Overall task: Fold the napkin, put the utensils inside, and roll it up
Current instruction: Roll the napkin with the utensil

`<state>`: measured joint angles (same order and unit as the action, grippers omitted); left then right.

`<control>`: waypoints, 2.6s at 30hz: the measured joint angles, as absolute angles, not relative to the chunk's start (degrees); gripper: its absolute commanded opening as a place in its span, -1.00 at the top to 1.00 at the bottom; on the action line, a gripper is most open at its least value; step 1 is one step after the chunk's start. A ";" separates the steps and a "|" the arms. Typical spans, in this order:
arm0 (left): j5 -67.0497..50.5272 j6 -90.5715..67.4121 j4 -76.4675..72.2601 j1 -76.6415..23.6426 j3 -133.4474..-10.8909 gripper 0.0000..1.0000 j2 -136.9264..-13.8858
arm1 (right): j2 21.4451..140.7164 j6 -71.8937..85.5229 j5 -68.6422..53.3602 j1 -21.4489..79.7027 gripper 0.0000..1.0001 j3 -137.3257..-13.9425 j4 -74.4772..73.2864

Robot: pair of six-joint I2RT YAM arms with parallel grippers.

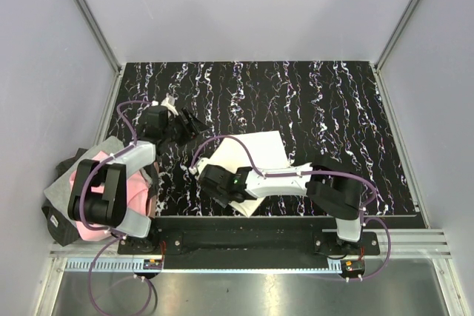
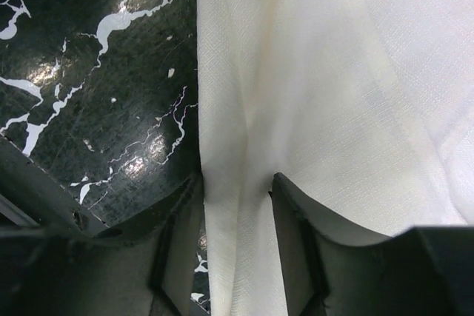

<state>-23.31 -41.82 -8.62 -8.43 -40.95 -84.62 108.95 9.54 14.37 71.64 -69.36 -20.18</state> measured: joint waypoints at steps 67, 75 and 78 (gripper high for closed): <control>-37.76 -39.66 17.43 -14.15 -23.24 -0.50 -55.33 | 116.64 19.35 -53.17 42.59 1.00 -60.69 1.98; -38.81 -45.52 4.71 -14.20 -20.03 -0.50 -60.64 | 116.68 19.53 -53.15 42.57 1.00 -60.27 2.39; -38.96 -47.09 -0.23 -14.20 -20.05 -0.50 -62.04 | 116.68 19.55 -53.12 42.57 1.00 -60.27 2.39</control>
